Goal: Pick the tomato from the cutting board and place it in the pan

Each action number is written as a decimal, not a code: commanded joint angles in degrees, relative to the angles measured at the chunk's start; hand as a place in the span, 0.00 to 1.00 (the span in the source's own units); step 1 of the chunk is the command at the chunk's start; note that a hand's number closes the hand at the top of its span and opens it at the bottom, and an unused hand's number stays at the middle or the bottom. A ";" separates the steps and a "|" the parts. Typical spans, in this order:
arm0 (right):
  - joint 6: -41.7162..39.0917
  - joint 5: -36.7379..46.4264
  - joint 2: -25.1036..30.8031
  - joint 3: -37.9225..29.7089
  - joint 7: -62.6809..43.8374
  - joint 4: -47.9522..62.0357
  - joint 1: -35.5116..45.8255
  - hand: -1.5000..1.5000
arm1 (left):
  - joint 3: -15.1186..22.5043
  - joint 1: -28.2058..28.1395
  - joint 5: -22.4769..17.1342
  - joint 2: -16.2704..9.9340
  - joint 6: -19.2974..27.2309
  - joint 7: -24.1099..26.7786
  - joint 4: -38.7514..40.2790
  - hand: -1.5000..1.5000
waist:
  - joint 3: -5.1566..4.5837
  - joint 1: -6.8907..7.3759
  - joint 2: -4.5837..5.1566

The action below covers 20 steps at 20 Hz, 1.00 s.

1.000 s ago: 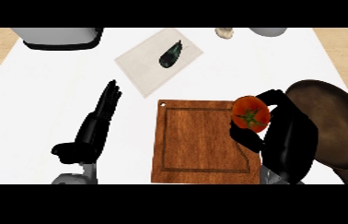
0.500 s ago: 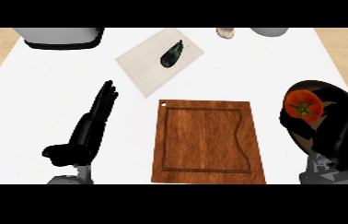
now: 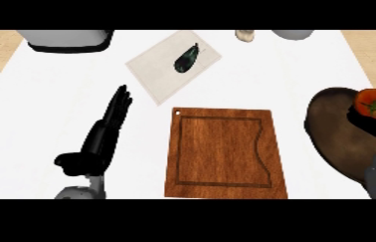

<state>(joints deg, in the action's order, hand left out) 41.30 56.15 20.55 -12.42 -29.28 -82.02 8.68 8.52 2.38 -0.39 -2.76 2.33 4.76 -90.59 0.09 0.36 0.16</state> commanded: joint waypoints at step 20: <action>-11.54 -33.04 6.13 -14.81 39.09 46.10 19.69 0.00 | 0.96 -1.28 1.55 1.39 -0.23 2.98 0.75 0.50 | 0.10 0.74 0.24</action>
<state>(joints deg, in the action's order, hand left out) 25.51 26.90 27.71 -23.25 2.41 -37.69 26.54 8.34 1.47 -0.31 -2.69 0.66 6.98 -89.74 0.13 1.38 0.43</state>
